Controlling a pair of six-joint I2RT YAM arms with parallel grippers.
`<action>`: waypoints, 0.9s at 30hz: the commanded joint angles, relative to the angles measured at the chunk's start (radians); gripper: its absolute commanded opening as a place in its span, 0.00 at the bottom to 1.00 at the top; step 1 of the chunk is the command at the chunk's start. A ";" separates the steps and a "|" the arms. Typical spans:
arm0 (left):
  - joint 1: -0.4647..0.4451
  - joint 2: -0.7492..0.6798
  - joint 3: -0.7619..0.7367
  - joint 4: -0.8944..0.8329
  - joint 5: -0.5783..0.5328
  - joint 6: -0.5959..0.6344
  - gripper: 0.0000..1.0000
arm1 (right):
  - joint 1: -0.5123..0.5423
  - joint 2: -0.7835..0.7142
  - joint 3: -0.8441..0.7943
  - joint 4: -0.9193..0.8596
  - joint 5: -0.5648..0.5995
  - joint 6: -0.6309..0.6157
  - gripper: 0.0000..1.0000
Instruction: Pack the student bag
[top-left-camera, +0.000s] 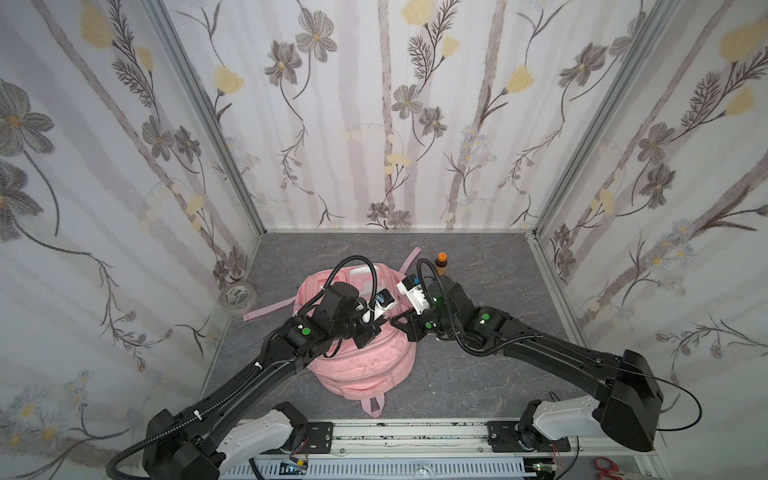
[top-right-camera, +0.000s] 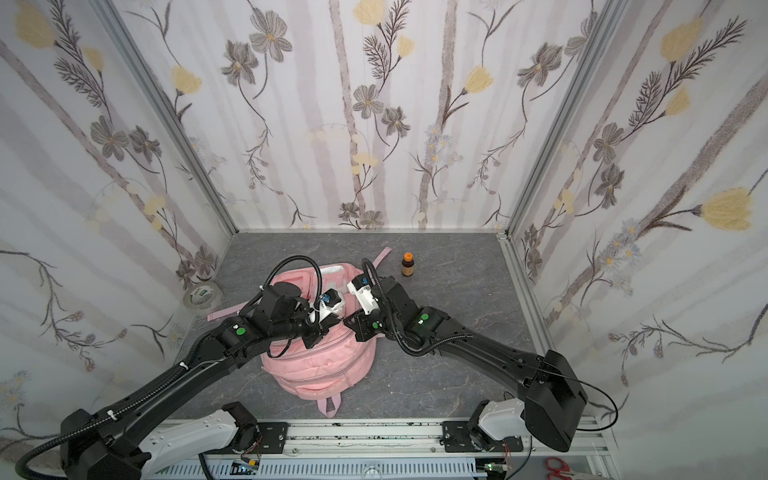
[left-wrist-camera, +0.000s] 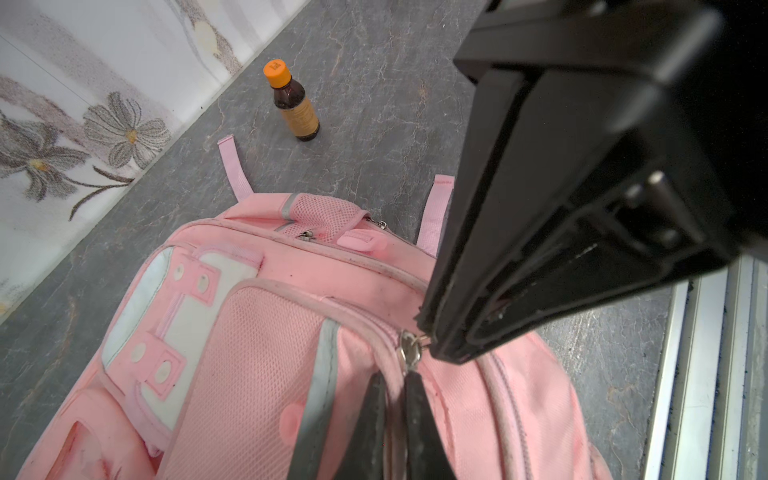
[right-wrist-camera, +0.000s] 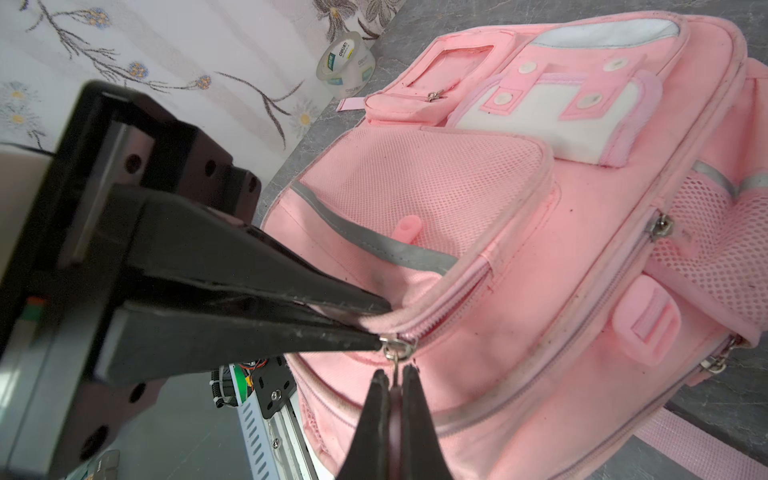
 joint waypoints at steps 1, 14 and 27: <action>0.003 -0.031 -0.010 -0.042 -0.077 0.050 0.00 | -0.019 -0.017 0.001 0.036 -0.011 -0.024 0.00; 0.024 -0.160 -0.014 -0.172 0.065 0.090 0.00 | -0.153 0.128 0.092 -0.030 -0.011 -0.161 0.00; 0.065 -0.162 -0.022 -0.092 0.076 0.088 0.00 | -0.169 0.243 0.211 -0.081 0.094 -0.212 0.00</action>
